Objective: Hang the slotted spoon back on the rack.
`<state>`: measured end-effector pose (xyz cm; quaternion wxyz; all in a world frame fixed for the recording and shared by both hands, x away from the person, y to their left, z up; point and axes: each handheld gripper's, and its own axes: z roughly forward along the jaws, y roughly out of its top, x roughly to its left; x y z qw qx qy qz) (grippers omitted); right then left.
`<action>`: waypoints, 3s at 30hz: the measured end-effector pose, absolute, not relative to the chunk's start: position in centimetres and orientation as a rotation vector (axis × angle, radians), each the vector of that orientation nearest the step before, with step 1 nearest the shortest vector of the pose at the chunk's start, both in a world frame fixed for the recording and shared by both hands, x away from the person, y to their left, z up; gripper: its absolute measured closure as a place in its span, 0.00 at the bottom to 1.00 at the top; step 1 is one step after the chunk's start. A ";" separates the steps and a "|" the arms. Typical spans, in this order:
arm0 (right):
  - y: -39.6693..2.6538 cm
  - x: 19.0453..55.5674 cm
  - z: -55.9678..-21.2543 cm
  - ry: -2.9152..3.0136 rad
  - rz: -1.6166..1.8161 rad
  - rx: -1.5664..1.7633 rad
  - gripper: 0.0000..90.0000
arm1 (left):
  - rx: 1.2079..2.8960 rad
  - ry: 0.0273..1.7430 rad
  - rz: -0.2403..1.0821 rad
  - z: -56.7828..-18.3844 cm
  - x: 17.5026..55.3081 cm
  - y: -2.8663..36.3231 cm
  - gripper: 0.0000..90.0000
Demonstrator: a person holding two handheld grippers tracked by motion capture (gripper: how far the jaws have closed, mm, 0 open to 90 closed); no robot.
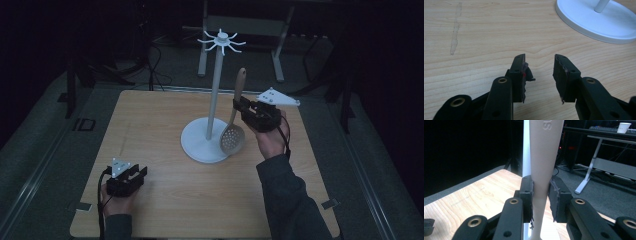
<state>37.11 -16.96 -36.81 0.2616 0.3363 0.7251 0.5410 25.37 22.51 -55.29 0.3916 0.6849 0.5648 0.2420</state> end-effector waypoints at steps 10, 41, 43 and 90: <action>-16.8 37.5 -35.8 1.947 1.483 0.914 0.82 | 1.740 1.435 0.613 -55.3 25.4 22.5 0.69; -16.1 38.6 -33.4 1.907 1.515 0.933 0.82 | 1.731 1.447 0.612 -55.3 25.4 22.8 0.69; -16.1 38.6 -33.5 1.907 1.521 0.928 0.82 | 1.730 1.447 0.611 -55.3 25.4 22.8 0.69; -14.8 39.9 -33.5 1.969 1.482 0.931 0.76 | 1.736 1.444 0.605 -55.4 25.5 22.6 0.69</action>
